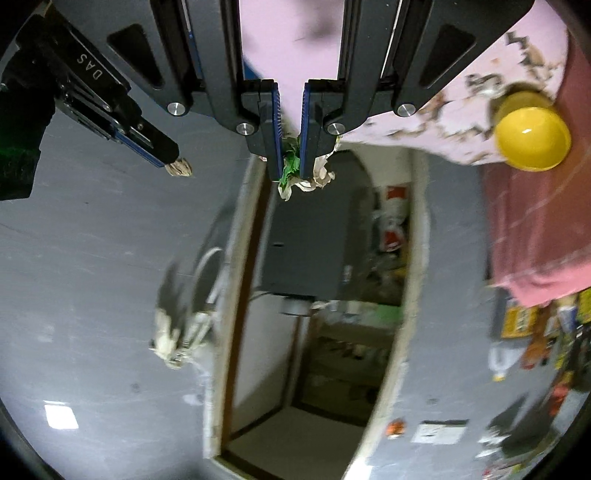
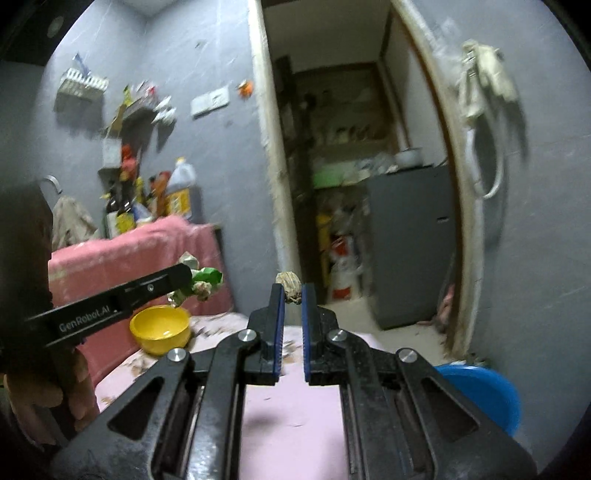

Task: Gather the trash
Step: 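Carry both scraps over the blue bucket and open both tools, then withdraw both tools from the bucket back over the table, then reach both tools toward the red and white scraps near the bowl, then grasp the green-printed paper with the right tool while the left tool grasps a tan scrap, then carry both scraps over the blue bucket and open both tools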

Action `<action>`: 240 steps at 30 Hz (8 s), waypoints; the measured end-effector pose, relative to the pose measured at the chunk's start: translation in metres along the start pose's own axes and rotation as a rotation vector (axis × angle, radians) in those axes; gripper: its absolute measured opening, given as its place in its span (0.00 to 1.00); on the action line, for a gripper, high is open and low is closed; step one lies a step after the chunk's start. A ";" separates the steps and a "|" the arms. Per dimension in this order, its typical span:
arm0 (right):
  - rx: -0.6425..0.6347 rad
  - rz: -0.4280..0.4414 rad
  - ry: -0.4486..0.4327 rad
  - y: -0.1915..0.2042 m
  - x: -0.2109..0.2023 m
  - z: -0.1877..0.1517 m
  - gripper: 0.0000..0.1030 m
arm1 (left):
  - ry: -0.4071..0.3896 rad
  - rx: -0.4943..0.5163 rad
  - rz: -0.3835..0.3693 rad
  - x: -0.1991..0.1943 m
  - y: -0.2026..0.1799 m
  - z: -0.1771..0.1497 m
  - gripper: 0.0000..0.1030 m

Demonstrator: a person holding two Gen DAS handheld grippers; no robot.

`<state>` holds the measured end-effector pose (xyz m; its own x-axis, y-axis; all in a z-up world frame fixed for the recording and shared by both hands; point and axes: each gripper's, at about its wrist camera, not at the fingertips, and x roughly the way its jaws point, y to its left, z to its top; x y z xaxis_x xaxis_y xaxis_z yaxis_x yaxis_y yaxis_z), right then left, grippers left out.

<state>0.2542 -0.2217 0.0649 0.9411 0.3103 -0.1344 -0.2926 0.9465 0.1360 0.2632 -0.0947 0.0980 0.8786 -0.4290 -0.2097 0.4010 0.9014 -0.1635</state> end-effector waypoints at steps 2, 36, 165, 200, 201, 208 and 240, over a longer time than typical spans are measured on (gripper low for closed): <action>0.015 -0.039 -0.022 -0.017 -0.010 0.005 0.16 | 0.002 0.025 -0.036 0.011 -0.020 0.003 0.06; 0.270 -0.276 0.256 -0.196 0.011 -0.089 0.18 | 0.453 0.058 -0.113 0.202 -0.105 -0.092 0.27; -0.211 0.168 0.735 0.104 0.211 -0.131 0.70 | 0.433 -0.362 0.292 0.004 0.197 -0.124 0.14; -0.120 0.209 0.490 0.090 0.146 -0.080 0.43 | 0.255 -0.278 0.265 -0.034 0.151 -0.075 0.13; -0.119 0.204 0.453 0.088 0.138 -0.072 0.43 | 0.236 -0.266 0.256 -0.034 0.145 -0.071 0.13; -0.102 0.157 0.234 0.064 0.093 -0.027 0.43 | 0.111 -0.189 0.185 -0.030 0.102 -0.036 0.13; 0.046 -0.243 -0.011 -0.138 -0.036 0.014 0.44 | 0.066 0.047 -0.201 0.103 -0.102 -0.002 0.13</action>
<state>0.2628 -0.3647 0.0643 0.9847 0.0730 -0.1583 -0.0499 0.9881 0.1457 0.3119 -0.2312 0.0914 0.7618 -0.6017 -0.2402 0.5793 0.7986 -0.1632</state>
